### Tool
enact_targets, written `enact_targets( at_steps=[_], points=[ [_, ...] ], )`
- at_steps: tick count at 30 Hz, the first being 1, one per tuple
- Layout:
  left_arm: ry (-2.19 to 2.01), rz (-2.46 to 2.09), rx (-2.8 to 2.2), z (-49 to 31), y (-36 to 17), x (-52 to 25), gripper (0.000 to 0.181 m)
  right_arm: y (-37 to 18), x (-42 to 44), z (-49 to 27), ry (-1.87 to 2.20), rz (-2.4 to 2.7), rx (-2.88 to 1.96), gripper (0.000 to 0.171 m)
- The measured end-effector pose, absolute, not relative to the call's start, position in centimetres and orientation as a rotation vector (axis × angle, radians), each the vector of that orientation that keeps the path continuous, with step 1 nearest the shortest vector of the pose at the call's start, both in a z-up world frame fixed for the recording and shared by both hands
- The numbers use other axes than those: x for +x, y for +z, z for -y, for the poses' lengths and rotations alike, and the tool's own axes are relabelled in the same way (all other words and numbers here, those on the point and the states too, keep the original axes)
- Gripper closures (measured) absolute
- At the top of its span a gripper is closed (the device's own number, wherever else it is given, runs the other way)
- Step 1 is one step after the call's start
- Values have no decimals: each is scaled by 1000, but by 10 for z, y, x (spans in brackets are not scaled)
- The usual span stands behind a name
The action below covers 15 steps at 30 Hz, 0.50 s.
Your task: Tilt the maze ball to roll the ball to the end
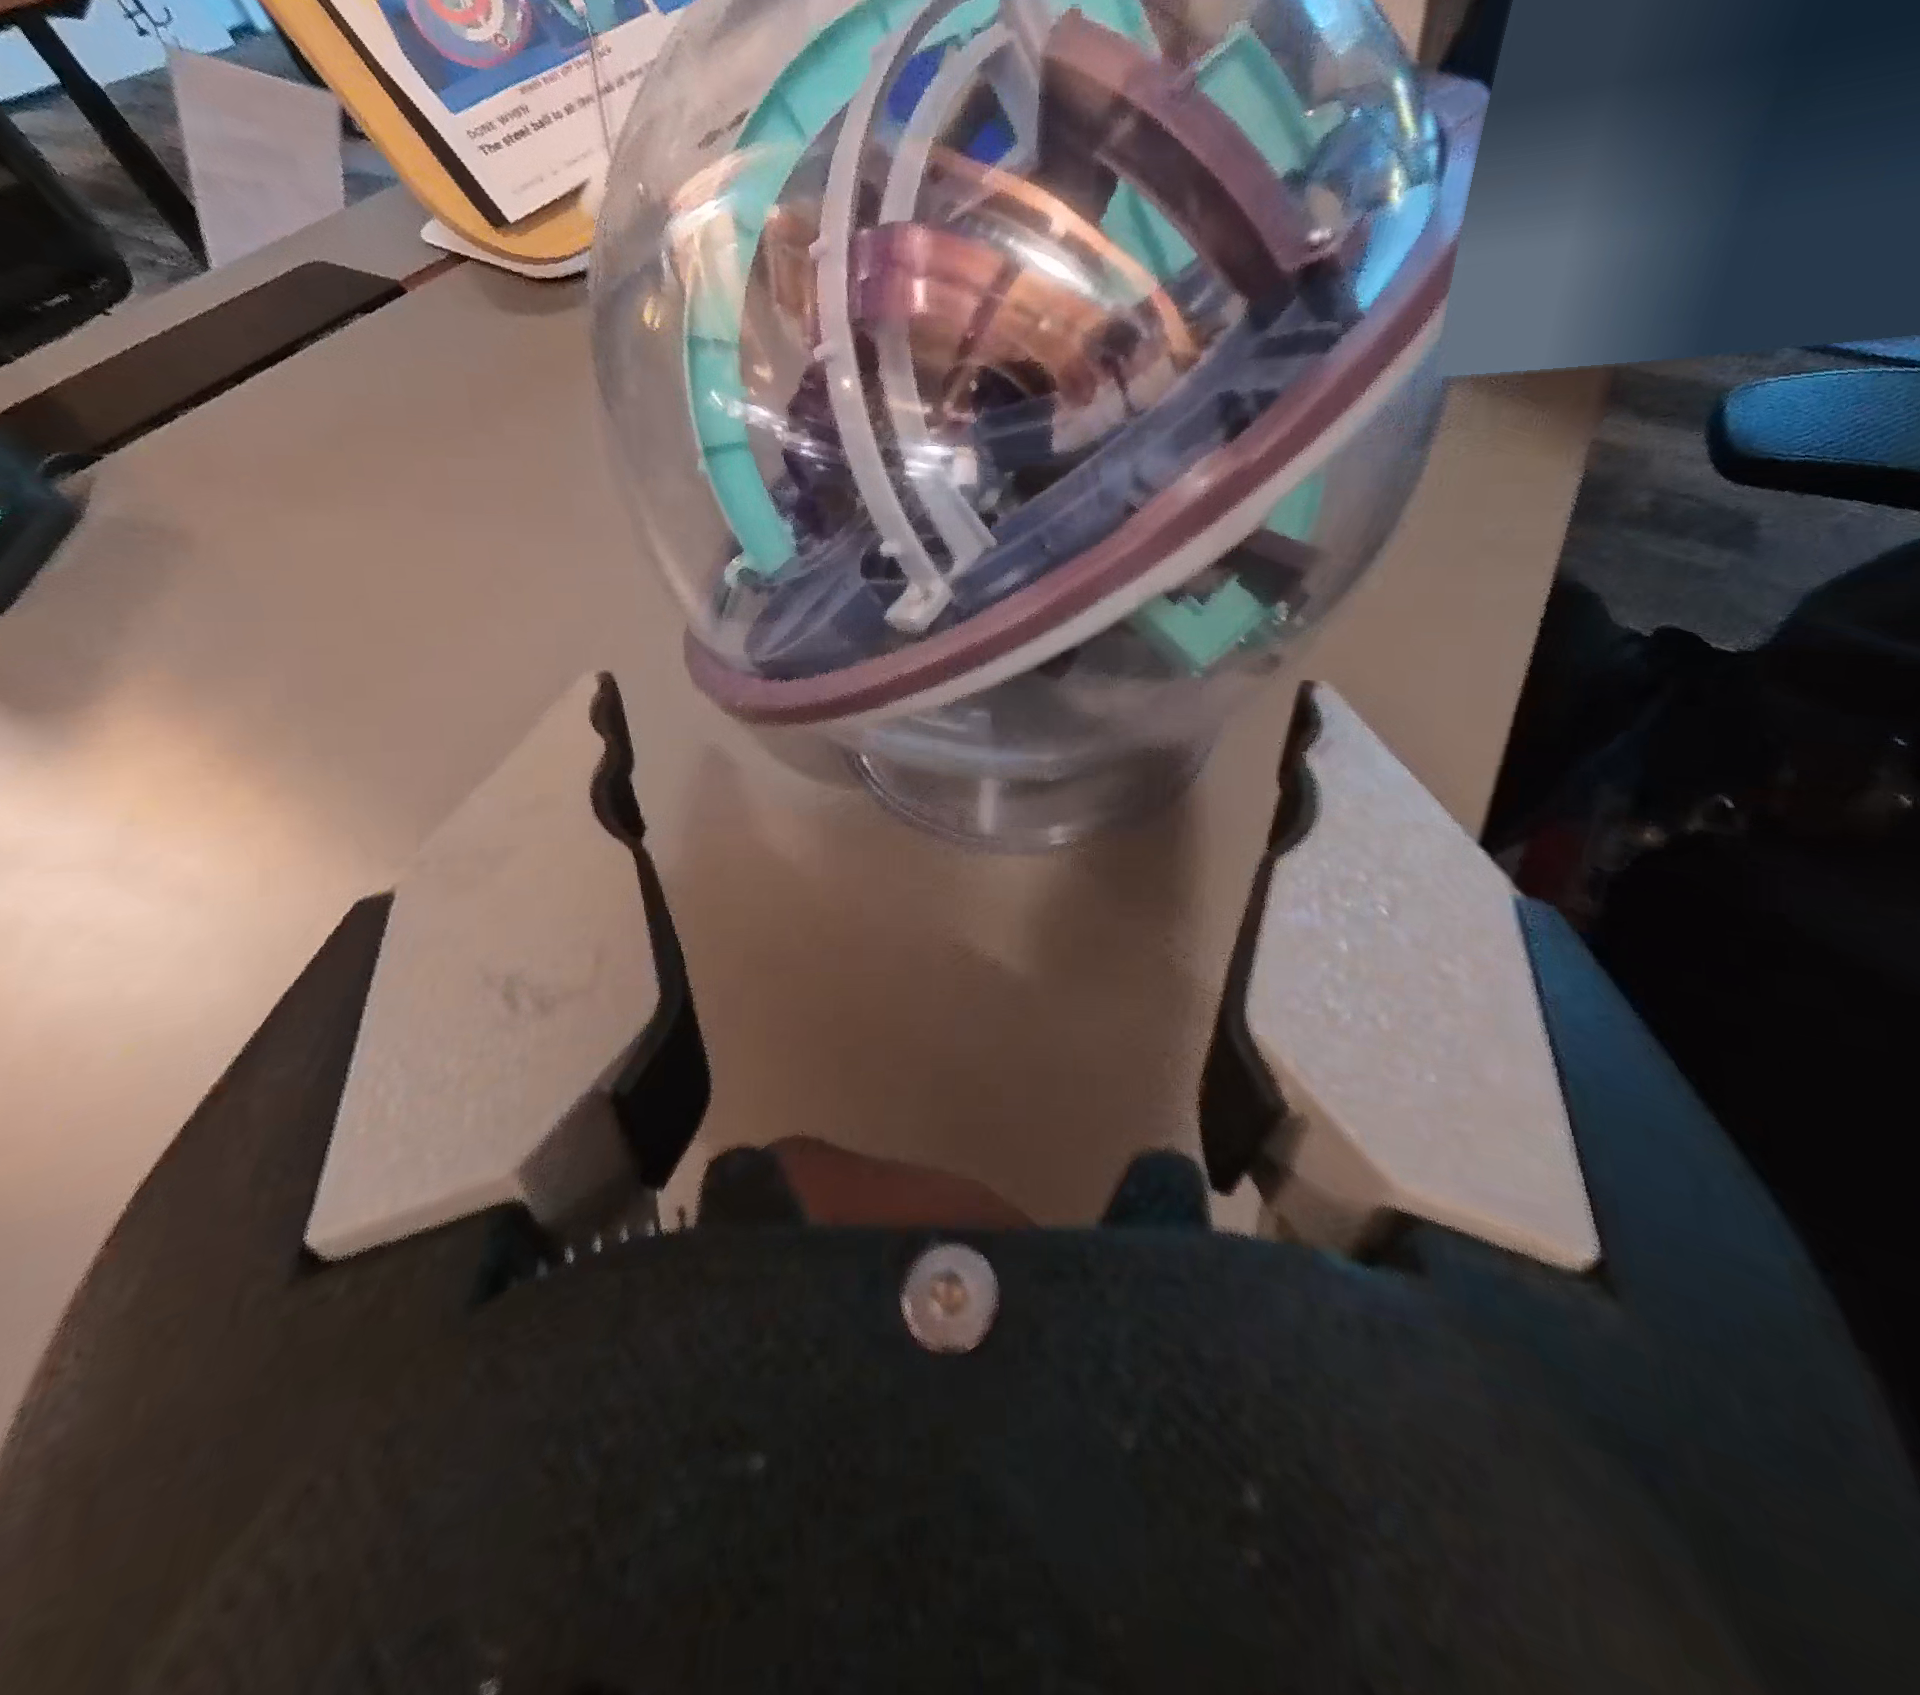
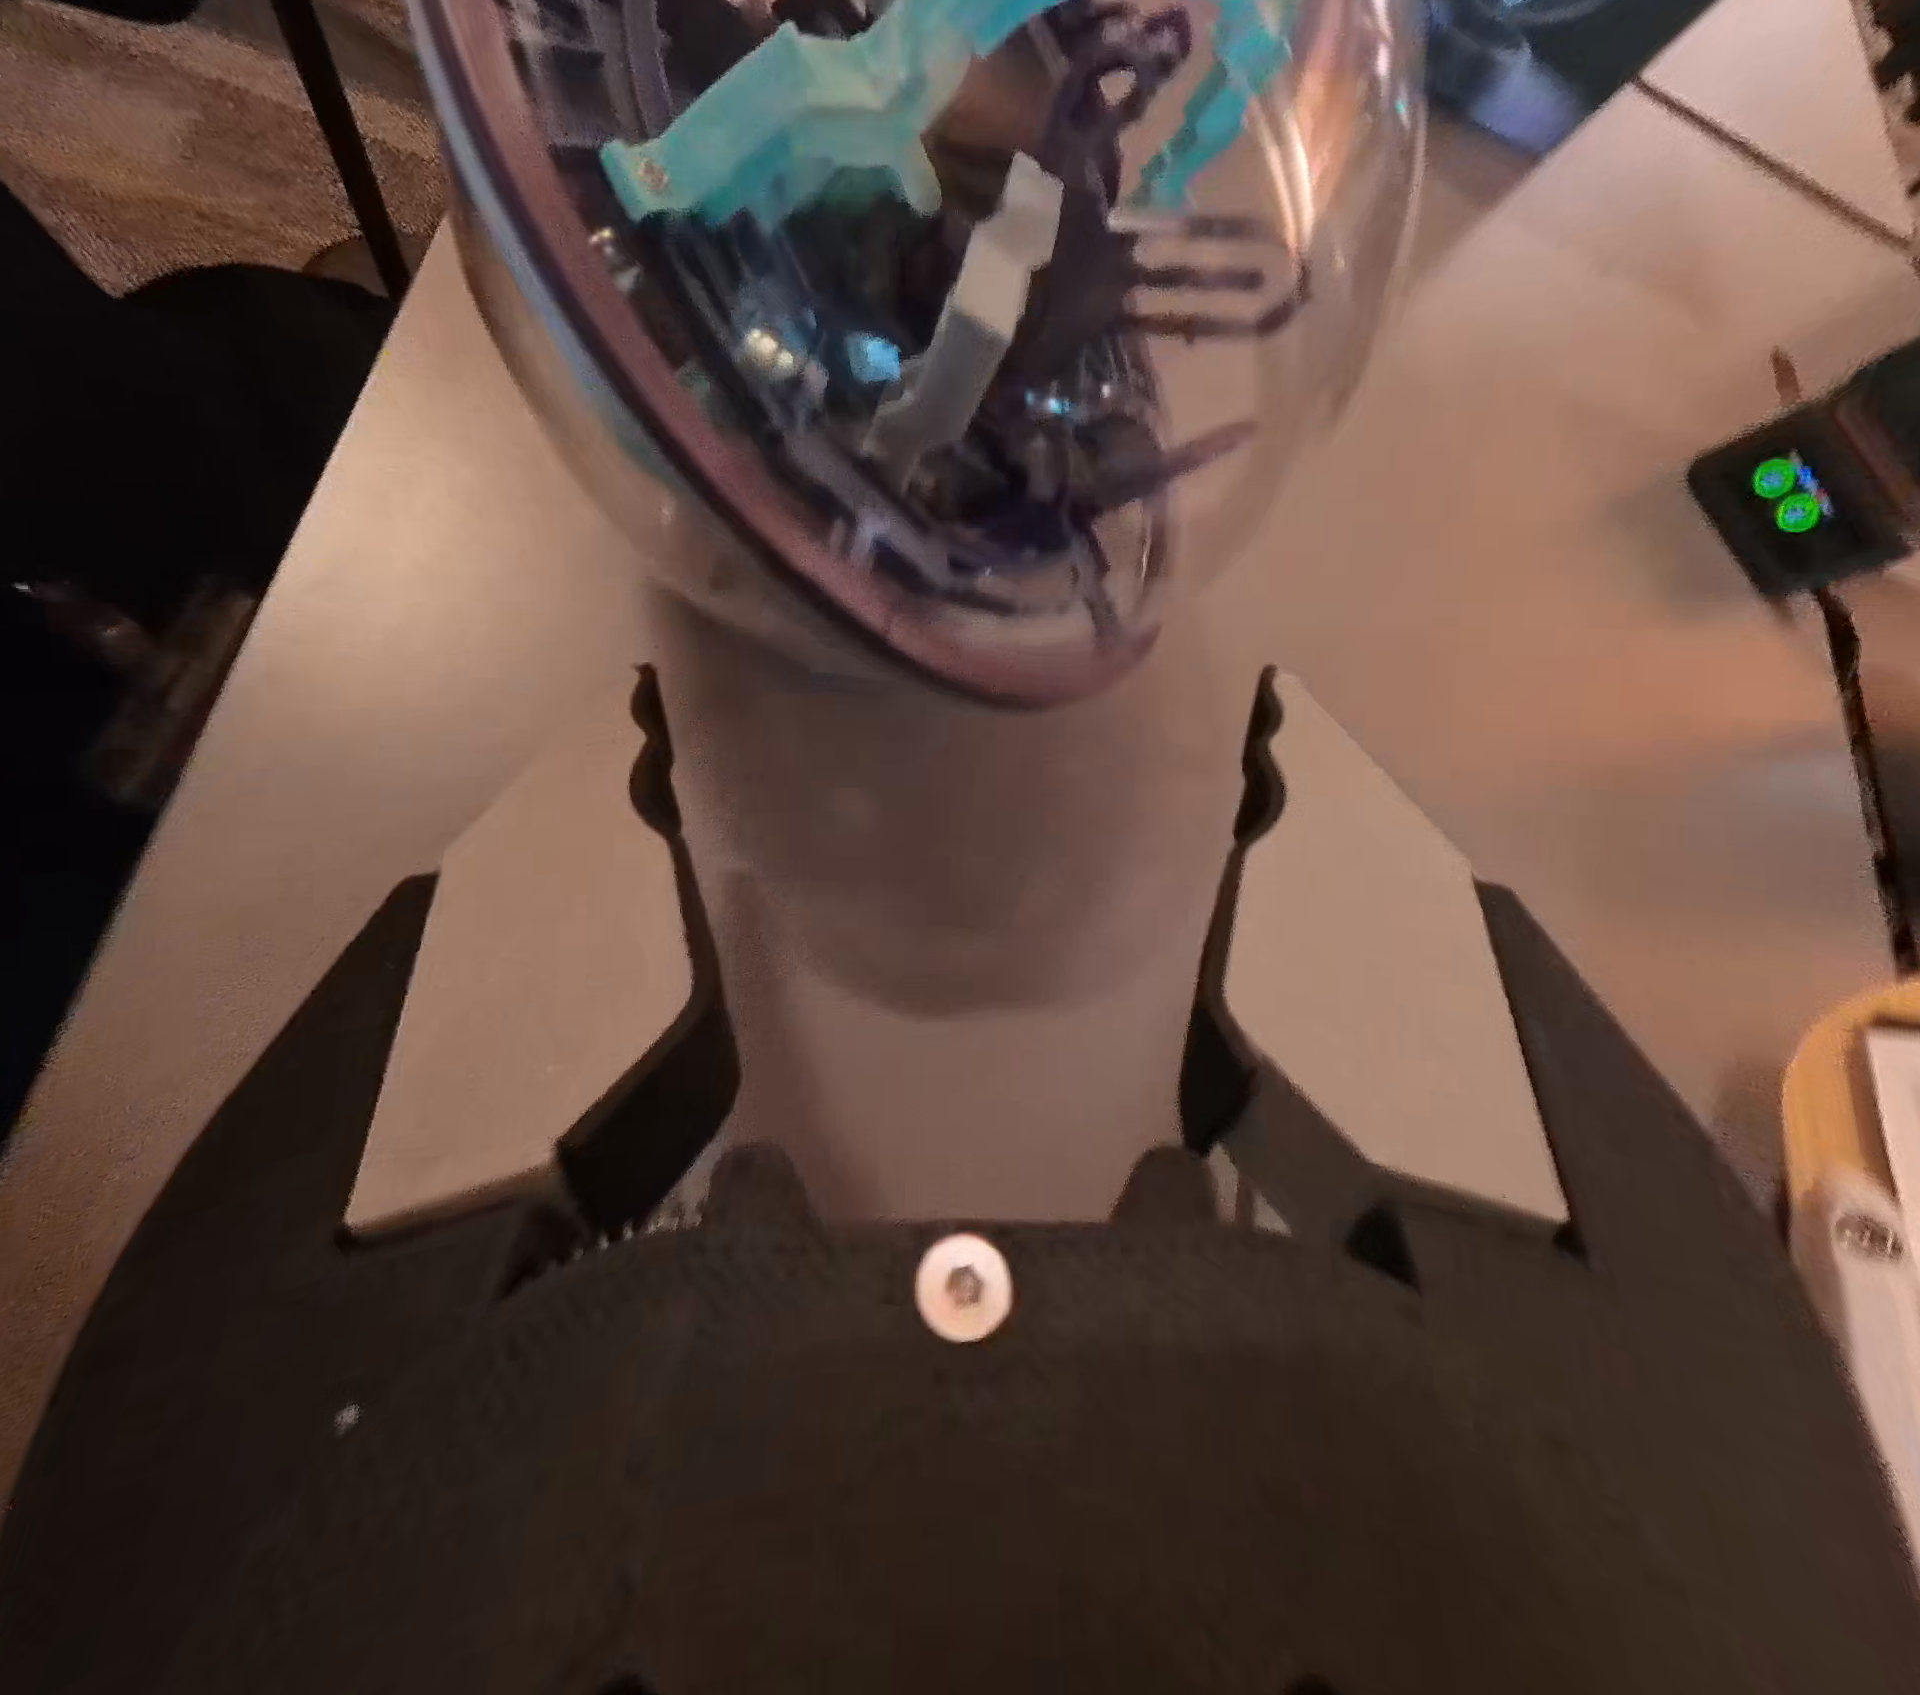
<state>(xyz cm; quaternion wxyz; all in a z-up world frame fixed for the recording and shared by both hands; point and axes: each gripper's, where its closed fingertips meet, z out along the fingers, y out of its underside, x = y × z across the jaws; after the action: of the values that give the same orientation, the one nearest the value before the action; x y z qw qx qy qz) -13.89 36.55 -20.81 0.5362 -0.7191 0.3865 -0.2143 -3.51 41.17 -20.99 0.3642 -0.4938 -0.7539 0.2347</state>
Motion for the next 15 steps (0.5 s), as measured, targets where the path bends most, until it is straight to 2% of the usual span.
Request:
enact_targets(
  at_steps=[2,6,15],
  points=[
    [-518,-930,-1697,-369,-208,-134,59,-215,-50,-409,622,1973,-1226,68],
    [-532,-965,-1680,-372,-209,-128,60,-219,-62,-411,625,1980,-1244,57],
    [-449,-1125,-1651,-380,-180,-136,59,-221,-72,-416,599,1815,-1278,59]
  ],
)
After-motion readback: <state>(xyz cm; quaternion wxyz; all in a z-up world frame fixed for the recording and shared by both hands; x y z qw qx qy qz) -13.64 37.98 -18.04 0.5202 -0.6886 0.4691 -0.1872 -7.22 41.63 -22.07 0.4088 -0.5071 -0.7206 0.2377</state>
